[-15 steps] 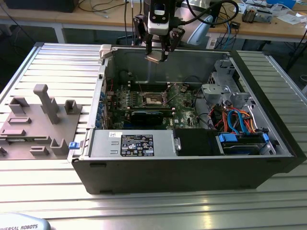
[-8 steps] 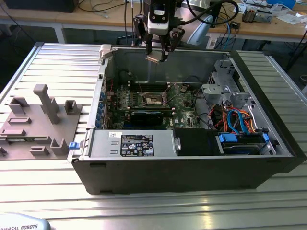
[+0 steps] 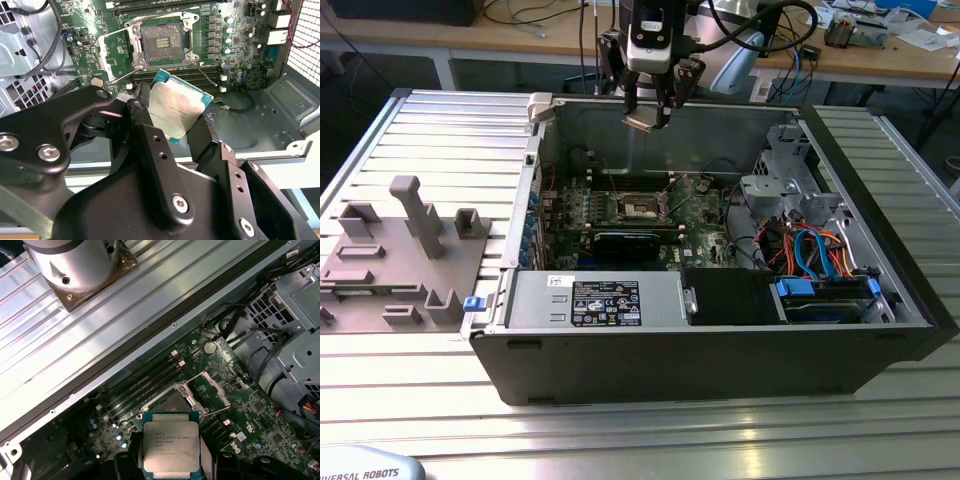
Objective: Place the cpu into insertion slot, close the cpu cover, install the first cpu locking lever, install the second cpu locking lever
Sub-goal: 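Place the cpu into insertion slot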
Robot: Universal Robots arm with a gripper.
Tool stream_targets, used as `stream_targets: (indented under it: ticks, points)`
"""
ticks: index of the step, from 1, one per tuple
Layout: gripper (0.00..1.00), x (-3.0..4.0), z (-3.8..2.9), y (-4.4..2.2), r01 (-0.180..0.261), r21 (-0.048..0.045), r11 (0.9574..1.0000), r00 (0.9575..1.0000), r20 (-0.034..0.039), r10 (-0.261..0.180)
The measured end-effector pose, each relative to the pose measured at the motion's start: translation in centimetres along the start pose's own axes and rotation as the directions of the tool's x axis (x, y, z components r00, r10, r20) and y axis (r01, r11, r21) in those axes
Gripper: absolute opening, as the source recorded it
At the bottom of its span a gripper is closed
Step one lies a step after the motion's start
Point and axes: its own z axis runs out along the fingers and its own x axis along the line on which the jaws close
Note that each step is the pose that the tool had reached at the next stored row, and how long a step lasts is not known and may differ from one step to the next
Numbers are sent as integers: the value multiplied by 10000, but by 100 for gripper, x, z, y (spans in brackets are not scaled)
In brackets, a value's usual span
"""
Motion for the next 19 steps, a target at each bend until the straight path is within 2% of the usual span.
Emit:
stream_targets:
  ticks: [19]
  points:
    - [54,0,0,0,-192,-4,9998,9998,18,192]
